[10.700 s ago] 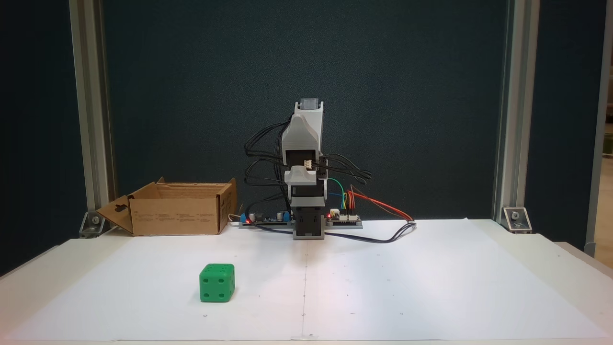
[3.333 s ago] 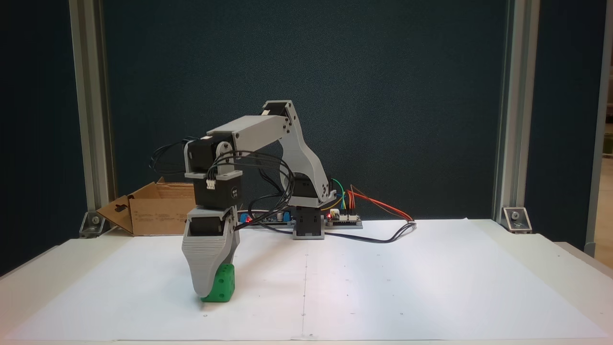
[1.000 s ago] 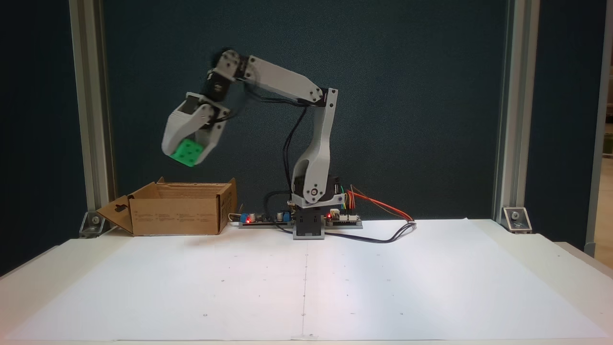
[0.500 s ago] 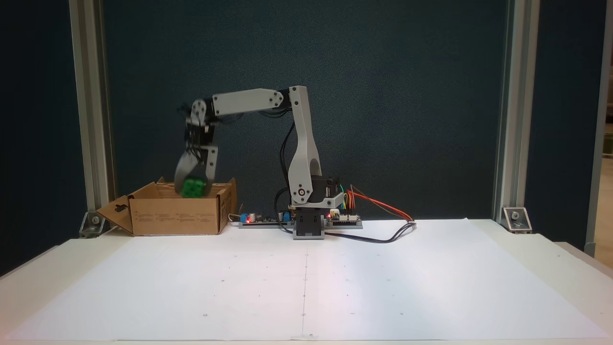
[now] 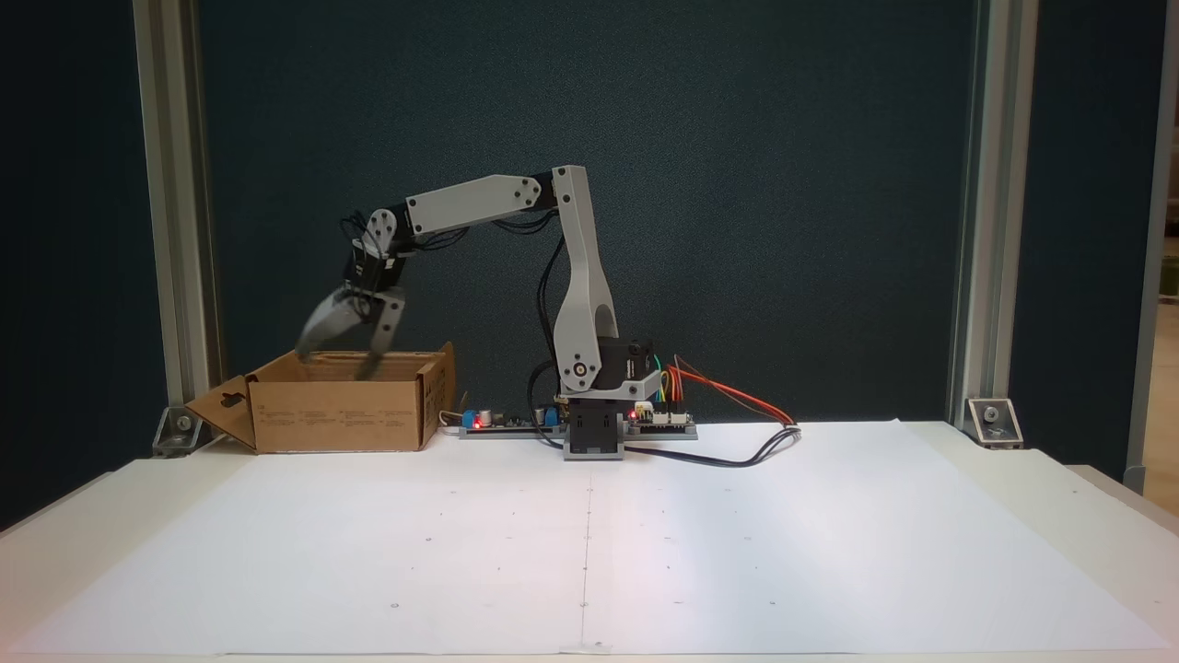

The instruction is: Grasp a green dice and put it in the bin.

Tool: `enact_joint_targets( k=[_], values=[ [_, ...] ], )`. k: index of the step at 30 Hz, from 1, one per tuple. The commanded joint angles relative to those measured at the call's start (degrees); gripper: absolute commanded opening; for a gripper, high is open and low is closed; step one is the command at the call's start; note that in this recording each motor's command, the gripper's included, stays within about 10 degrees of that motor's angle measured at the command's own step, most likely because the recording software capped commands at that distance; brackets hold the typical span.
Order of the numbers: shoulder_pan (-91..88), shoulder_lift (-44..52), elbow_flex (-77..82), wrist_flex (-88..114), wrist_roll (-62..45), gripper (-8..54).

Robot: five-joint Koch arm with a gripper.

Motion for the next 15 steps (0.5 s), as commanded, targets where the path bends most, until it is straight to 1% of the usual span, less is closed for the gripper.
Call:
enact_joint_targets(
  k=[1,3,5,9,12,15],
  values=[
    [-1.5,4.7,-7.6,-5.9,9.5,33.9],
    [-6.6,7.6,-12.5,-5.8,13.6,33.9],
    [-15.1,13.1,-15.0,-5.6,17.9,34.0],
    [-30.4,21.0,-14.9,-2.1,26.7,43.8],
    [-42.8,22.8,-12.9,-1.7,33.7,44.2],
    [-55.3,23.1,-10.0,-1.7,33.7,44.4]
  ],
)
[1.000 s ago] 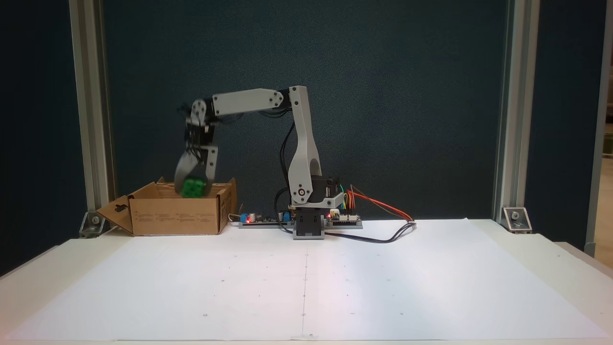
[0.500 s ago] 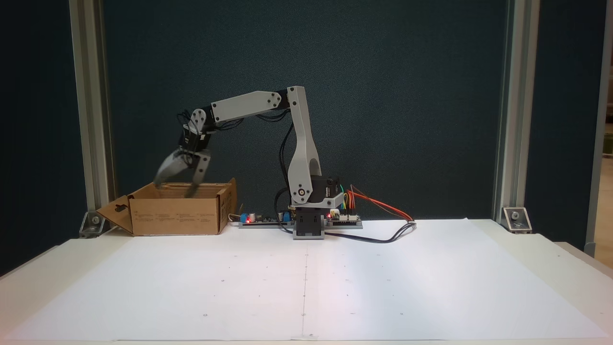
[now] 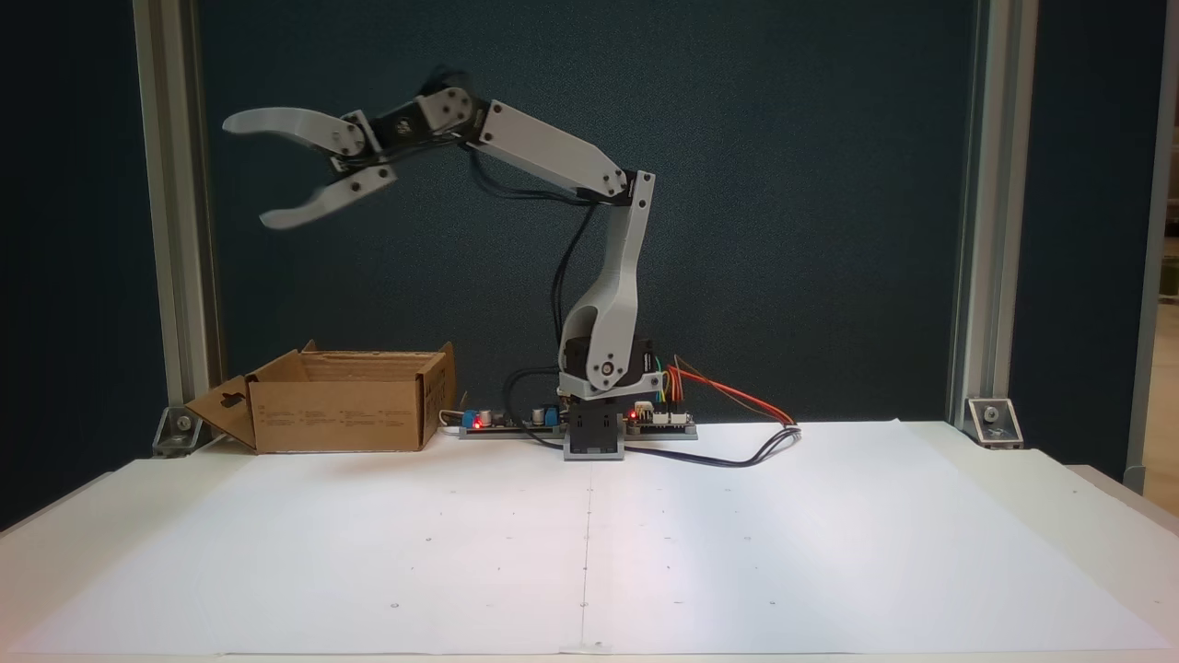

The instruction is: Grasp a green dice and put it in the bin.

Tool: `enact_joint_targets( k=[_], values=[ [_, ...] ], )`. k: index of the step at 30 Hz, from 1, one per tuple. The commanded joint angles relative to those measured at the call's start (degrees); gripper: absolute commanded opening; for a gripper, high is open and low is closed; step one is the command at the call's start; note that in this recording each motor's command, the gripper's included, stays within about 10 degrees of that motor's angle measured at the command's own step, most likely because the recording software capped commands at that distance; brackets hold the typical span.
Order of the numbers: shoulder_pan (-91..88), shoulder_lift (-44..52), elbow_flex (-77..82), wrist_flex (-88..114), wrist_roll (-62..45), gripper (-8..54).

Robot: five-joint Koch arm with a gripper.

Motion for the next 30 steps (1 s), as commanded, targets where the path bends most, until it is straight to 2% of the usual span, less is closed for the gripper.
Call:
enact_joint_targets(
  k=[1,8,11,15,22,30],
  values=[
    [-9.1,3.2,2.2,-0.5,2.7,44.6],
    [-38.4,16.8,26.4,-2.0,3.0,44.6],
    [-50.6,25.2,40.5,-11.2,3.1,45.3],
    [-52.3,33.2,54.9,-21.1,3.0,45.2],
    [-54.7,33.7,80.2,-39.6,3.0,42.2],
    [-55.2,33.8,81.7,-59.0,3.1,42.2]
  ],
)
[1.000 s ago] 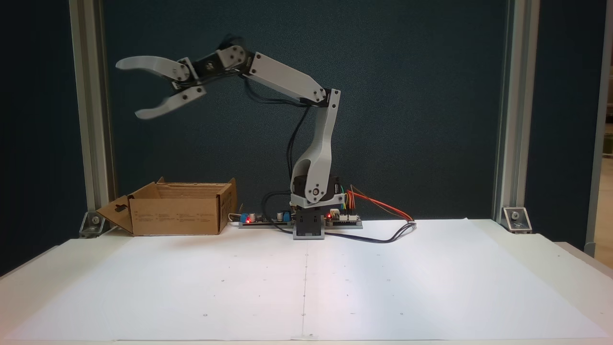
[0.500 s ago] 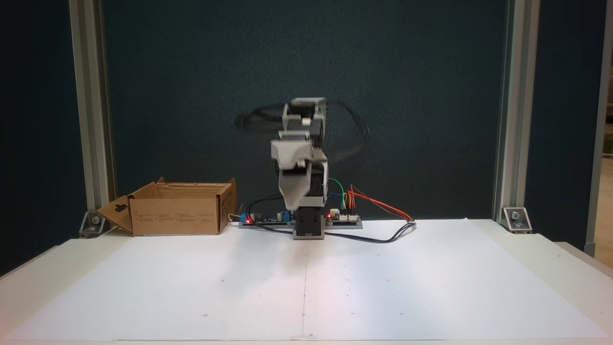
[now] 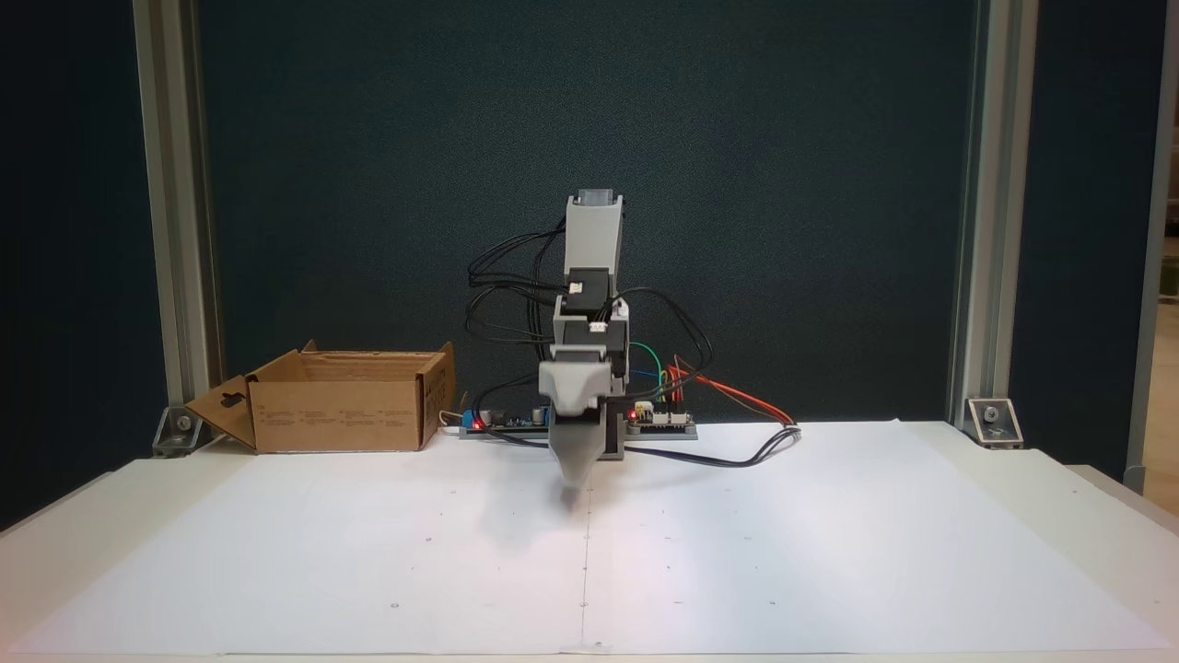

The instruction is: Grasp a green dice and put it in the bin.

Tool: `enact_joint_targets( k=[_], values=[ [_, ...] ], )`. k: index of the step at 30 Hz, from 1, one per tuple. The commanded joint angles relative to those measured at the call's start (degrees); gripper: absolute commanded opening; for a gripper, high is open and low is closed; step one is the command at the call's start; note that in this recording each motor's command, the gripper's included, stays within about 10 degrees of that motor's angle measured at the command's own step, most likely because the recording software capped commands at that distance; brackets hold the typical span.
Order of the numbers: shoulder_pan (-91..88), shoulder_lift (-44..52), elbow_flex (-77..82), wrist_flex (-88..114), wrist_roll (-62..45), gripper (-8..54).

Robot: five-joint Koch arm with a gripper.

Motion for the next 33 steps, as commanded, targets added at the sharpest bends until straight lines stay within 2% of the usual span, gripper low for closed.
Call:
enact_joint_targets(
  k=[1,10,18,23,33],
  values=[
    [-0.4,6.5,-1.8,-9.4,2.5,42.2],
    [-0.4,6.4,0.6,-30.5,2.0,42.4],
    [0.0,6.5,15.7,-48.8,1.8,43.6],
    [-0.1,6.3,15.9,-59.9,1.4,44.4],
    [-0.4,6.2,15.9,-60.3,1.7,44.5]
  ],
)
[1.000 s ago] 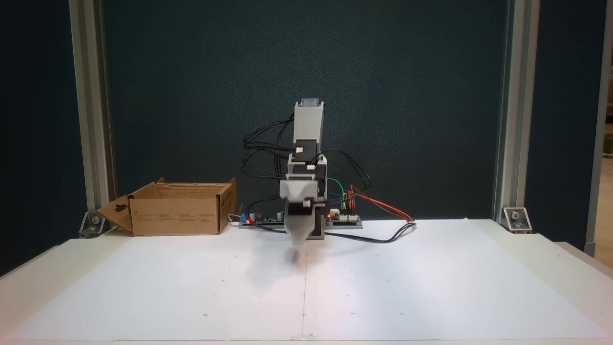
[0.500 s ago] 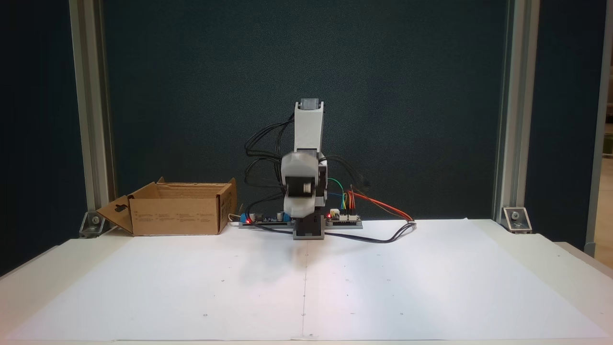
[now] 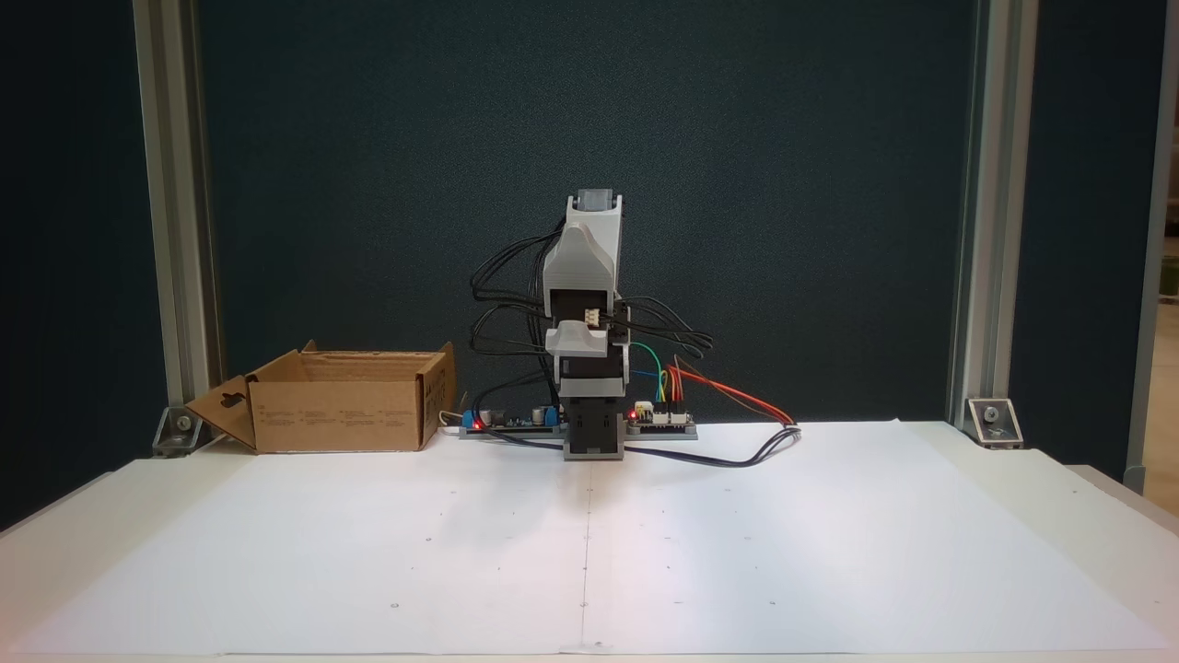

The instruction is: Grasp a green dice and put it in the bin.

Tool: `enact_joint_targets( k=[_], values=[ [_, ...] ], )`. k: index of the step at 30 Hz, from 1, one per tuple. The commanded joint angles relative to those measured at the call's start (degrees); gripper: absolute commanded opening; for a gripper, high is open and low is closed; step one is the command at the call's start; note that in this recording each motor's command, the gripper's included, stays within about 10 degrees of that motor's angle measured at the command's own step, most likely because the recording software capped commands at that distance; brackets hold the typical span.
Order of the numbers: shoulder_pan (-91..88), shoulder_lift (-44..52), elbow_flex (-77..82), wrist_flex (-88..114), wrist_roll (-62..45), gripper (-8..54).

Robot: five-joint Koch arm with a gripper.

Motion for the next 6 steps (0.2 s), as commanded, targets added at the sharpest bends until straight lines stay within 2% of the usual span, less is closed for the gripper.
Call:
enact_joint_targets(
  k=[1,6],
  values=[
    [-0.2,6.2,2.8,-3.3,1.6,44.5],
    [-0.1,6.2,2.8,-3.2,1.5,44.5]
  ],
)
